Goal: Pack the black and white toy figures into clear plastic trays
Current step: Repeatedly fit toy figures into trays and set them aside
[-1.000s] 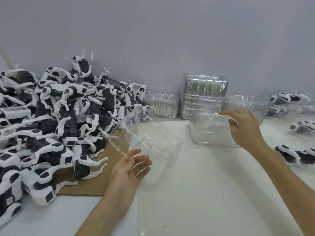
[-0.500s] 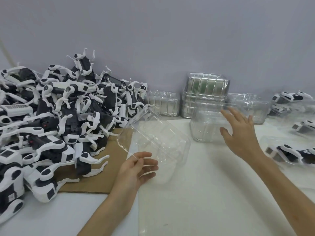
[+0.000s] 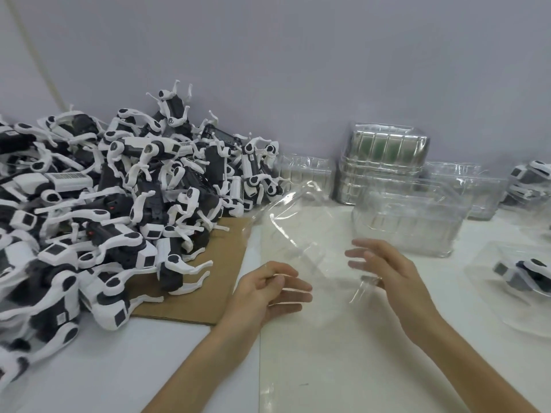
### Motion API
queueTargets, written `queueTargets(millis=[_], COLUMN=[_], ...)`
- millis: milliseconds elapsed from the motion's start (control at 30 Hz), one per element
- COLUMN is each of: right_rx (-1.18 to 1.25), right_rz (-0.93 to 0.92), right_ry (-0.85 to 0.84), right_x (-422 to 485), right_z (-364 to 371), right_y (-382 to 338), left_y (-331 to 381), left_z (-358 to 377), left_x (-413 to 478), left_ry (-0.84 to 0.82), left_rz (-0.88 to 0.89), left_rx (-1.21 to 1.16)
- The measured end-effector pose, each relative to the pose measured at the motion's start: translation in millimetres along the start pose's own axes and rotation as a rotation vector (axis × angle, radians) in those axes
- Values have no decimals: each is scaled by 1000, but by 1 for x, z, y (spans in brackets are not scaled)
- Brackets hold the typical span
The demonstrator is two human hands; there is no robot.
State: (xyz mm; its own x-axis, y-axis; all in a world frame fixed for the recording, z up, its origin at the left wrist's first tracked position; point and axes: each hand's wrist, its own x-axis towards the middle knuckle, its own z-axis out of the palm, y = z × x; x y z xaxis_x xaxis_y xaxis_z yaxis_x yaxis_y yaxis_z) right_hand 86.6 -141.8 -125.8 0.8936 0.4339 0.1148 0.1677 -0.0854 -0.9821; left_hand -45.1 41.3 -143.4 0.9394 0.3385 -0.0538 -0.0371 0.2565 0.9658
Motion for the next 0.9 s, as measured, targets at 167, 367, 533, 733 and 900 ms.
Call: queueTargets(millis=[167,367,533,733,900], right_rx=[51,-45,-203,-186,-168], right_rz=[-92,-12,64,-51,-322], right_ry=[152,-81,-228,-92,121], right_x=[6,15,8,5,-2], right_z=[-19,-33,-23,-22,-23], right_y=[-8,-7,2,-5,-18], left_y=[28,67,78,81,114], left_z=[-9,-42,-88,-93,-60], left_x=[-3,-21,-35,-39,-37], left_ry=[269,458,347,529,580], left_rz=[236,366,90,435,522], left_rx=[552,1536,1925,1635,540])
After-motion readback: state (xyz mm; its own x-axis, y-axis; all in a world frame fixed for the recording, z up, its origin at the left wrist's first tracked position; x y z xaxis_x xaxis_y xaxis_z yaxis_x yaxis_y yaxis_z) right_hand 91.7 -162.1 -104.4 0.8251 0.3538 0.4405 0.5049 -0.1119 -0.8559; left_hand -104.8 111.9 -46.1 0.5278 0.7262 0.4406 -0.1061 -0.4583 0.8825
